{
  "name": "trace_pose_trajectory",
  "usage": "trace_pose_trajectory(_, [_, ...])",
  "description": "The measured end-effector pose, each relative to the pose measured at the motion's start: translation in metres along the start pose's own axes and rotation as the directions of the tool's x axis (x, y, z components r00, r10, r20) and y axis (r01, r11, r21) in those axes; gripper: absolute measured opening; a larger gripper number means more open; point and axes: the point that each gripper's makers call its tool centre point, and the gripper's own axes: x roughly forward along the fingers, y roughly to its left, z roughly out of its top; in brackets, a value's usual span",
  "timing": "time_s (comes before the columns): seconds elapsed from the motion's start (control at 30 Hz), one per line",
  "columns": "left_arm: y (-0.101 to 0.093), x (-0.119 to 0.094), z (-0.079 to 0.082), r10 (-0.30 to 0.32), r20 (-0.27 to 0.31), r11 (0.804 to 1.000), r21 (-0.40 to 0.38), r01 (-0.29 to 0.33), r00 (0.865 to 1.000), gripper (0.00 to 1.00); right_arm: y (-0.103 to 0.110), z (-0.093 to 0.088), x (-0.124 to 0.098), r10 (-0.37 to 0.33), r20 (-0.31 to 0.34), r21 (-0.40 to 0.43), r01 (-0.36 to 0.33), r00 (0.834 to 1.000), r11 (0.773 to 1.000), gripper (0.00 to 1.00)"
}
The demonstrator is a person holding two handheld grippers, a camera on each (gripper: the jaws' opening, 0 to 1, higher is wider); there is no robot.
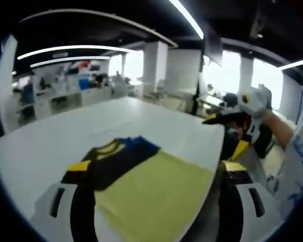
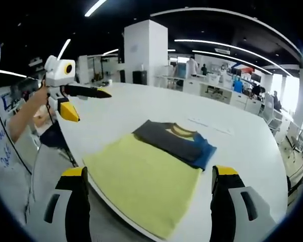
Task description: Fold the garment on the visible template until the final outline fits inside the template.
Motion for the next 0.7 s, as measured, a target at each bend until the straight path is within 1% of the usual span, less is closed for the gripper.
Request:
trace_pose_trajectory(0.17, [0.0,-0.005,-0.002,0.001,-0.003,1.0,0.001,-0.001,1.0,1.0,0.001,0.0,0.0,0.002,0.004,0.001,-0.002,1.0,1.0,1.0])
trace_pose_trajectory(0.27, [-0.002,-0.008,-0.002,-0.009,-0.001,1.0,0.002,0.009,1.0,1.0,0.001,0.0,0.0,0.003,-0.001,-0.001,-0.003,1.0,1.0,1.0])
trace_pose_trajectory(0.33, [-0.003,-0.009,-0.003,-0.009,-0.002,1.0,0.015,0.009,1.0,1.0,0.002,0.0,0.0,0.004,-0.001,-0.001,-0.004,1.0,1.0,1.0])
trace_pose_trajectory(0.57, [-0.001,-0.014,-0.014,-0.005,-0.017,1.0,-0.001,0.005,1.0,1.0,0.003,-0.003,-0.002,0.002,-0.014,-0.005,-0.002,1.0,1.0,1.0])
trace_pose_trajectory(0.7, [0.001,-0.016,-0.021,0.003,-0.025,1.0,-0.01,-0.003,1.0,1.0,0.003,-0.008,-0.002,-0.002,-0.025,0.004,0.002,1.0,1.0,1.0])
